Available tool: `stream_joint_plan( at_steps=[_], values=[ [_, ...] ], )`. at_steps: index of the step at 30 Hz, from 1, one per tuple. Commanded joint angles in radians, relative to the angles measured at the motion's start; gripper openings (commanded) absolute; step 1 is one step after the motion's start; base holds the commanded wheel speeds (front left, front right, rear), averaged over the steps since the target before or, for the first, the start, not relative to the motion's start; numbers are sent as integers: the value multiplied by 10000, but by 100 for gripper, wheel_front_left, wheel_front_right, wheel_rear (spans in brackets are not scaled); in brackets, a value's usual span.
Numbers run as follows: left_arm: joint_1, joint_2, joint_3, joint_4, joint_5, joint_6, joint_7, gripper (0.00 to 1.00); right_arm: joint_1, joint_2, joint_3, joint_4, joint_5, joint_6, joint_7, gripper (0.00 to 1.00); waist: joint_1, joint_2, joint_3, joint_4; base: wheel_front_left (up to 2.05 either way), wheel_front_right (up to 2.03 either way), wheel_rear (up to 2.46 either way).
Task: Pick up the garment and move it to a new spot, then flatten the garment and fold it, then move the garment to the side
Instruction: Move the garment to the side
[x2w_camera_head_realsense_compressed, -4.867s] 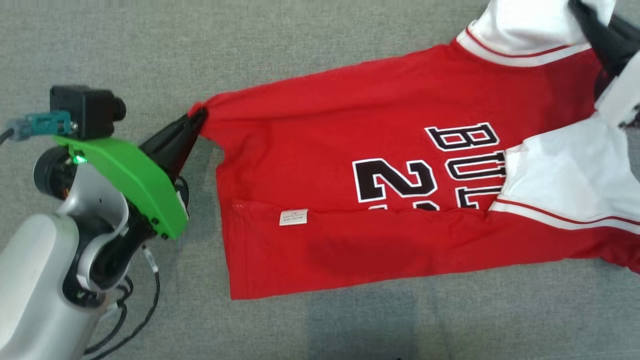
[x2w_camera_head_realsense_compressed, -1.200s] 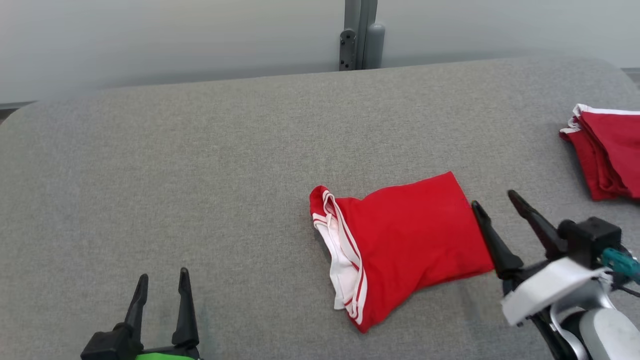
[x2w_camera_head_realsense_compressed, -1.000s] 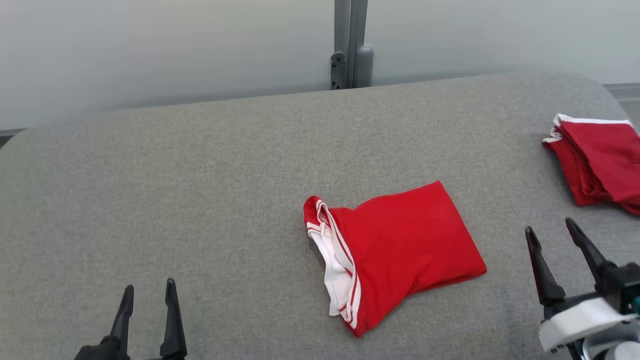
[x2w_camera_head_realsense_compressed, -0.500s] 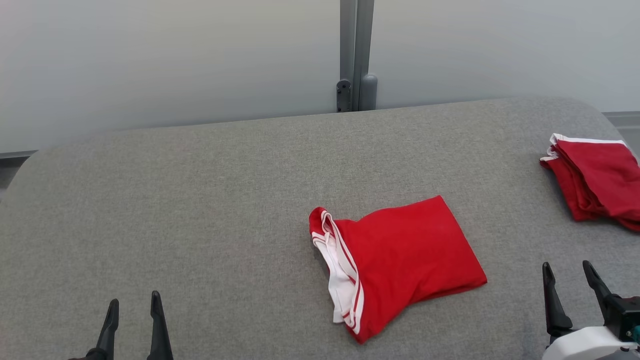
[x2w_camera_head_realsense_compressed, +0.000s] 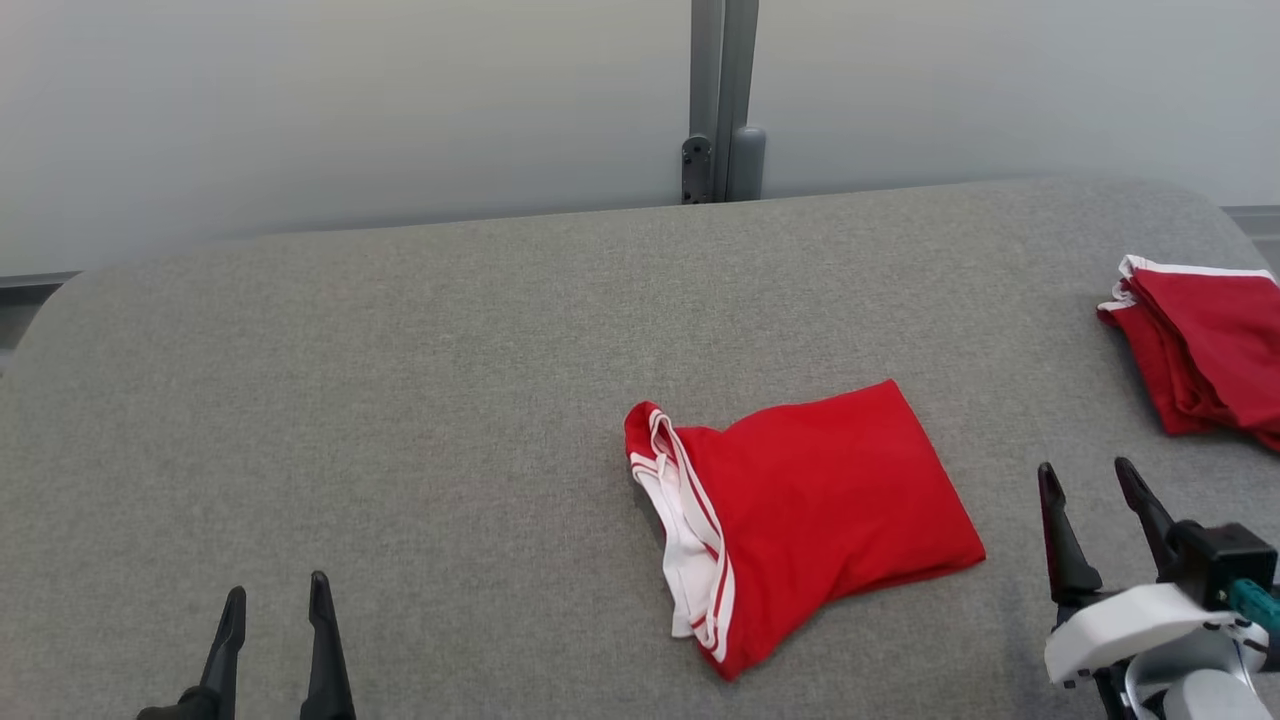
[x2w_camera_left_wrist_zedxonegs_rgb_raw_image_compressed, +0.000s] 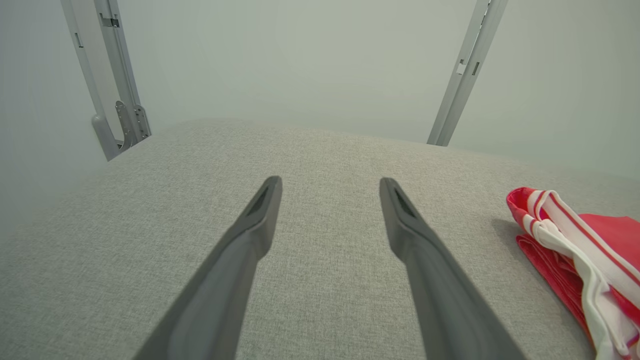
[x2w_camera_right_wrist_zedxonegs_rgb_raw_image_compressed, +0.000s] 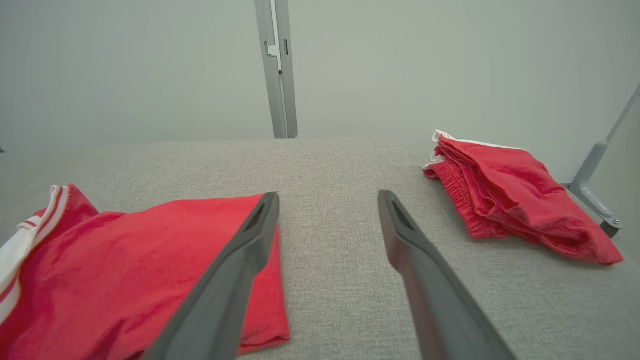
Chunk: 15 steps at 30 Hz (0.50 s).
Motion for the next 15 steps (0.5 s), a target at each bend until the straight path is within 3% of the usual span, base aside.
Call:
stream_joint_plan(
  at_steps=[1, 6, 7, 8, 9, 15],
  values=[
    [-196, 7, -37, -33, 17, -64, -22, 100, -332, -135, 306, 260, 285, -4, 18, 100, 0, -1, 126, 124, 0, 0, 0],
    [-390, 8, -210, -127, -78, -1, -12, 100, -1694, -655, 1831, 650, 493, -4, 0, 100, 0, -1, 533, 315, 0, 0, 0],
    [-473, 8, -261, -157, -88, 12, -12, 100, -1975, -685, 2073, 738, 422, -4, -4, 76, 0, -1, 662, 368, 0, 0, 0],
    [-553, 8, -315, -170, -97, 23, -12, 100, -2242, -655, 2271, 839, 397, -4, -11, 28, 0, -1, 795, 424, 0, 0, 0],
    [-660, 8, -385, -196, -98, 23, -12, 100, -2500, -616, 2470, 940, 361, -4, -19, 0, 0, -1, 957, 493, 0, 0, 0],
    [-1192, 10, -612, -164, -169, 1, -12, 100, -3179, -177, 3685, 1715, 188, -4, -24, 0, 0, -1, 1629, 908, 0, 0, 0]
  ],
)
